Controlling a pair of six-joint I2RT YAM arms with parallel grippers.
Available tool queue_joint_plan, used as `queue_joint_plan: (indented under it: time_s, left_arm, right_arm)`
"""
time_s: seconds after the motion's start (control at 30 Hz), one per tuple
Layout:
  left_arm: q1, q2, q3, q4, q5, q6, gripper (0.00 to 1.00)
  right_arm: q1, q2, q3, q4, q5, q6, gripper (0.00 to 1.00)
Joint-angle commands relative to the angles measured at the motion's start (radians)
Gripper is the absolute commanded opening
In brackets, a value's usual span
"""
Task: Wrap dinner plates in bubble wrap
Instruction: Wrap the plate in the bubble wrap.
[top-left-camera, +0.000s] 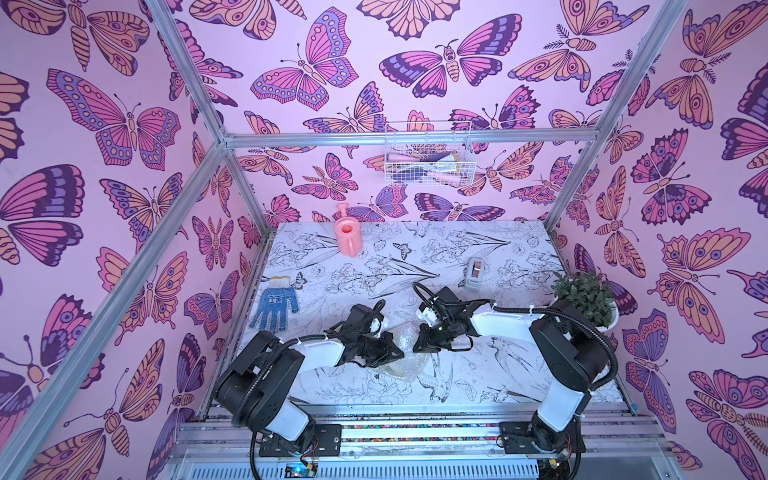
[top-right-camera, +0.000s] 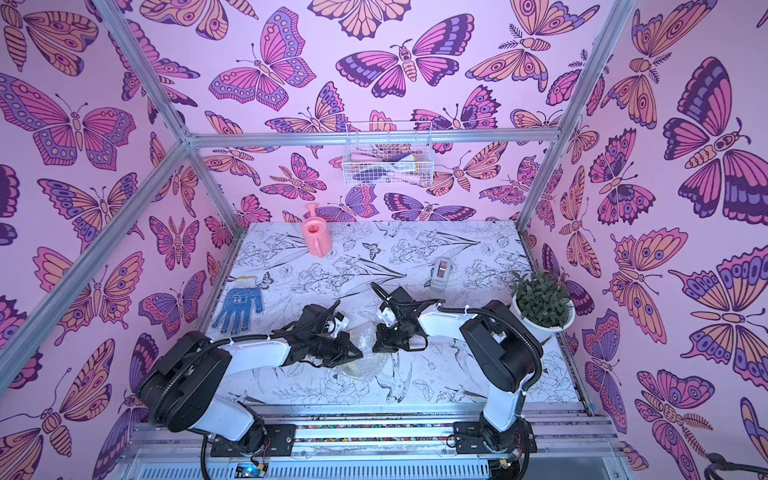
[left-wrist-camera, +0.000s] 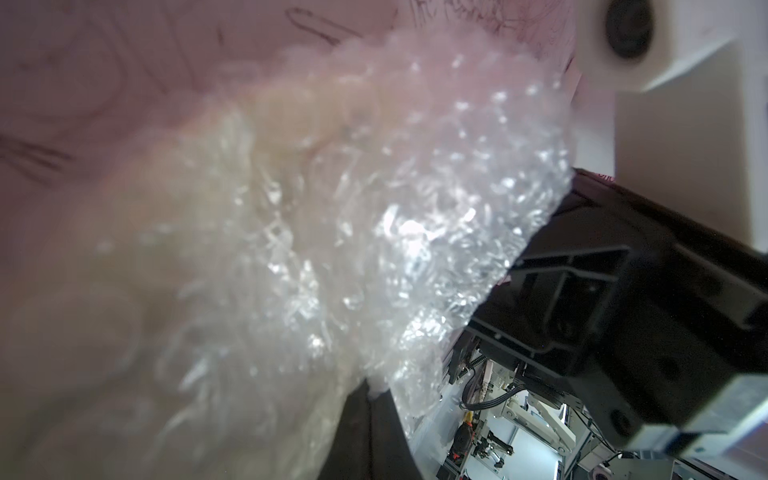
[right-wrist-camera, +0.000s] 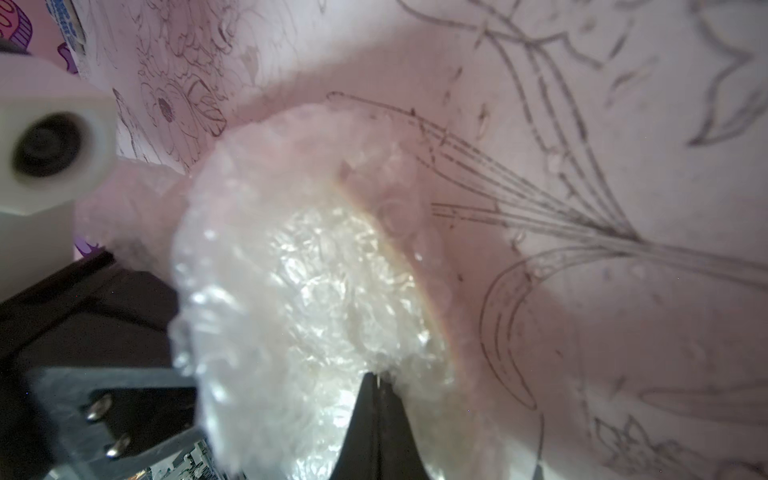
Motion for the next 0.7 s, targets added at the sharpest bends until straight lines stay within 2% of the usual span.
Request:
queue_joint_plan:
  time_s: [0.0, 0.17, 0.27, 0.5, 0.67]
  left_arm:
    - [-0.020, -0.038, 0.026, -0.109, 0.007, 0.020, 0.00]
    - [-0.052, 0.002, 0.041, -0.109, 0.044, 0.035, 0.00]
    - [-0.077, 0.072, 0.059, -0.107, 0.054, 0.052, 0.00]
    - [-0.110, 0.215, 0.068, -0.104, 0.024, 0.080, 0.00]
    - [-0.110, 0.233, 0.046, -0.104, 0.007, 0.087, 0.00]
  right_arm:
    - [-0.003, 0.070, -0.036, -0.052, 0.068, -0.003, 0.00]
    - [-0.003, 0.081, -0.047, -0.031, 0.071, 0.009, 0.00]
    - [-0.002, 0.082, -0.052, -0.024, 0.071, 0.015, 0.00]
    - [-0.002, 0.078, -0.058, -0.017, 0.072, 0.024, 0.00]
    - [-0.008, -0.002, -0.040, -0.103, 0.120, -0.004, 0.00]
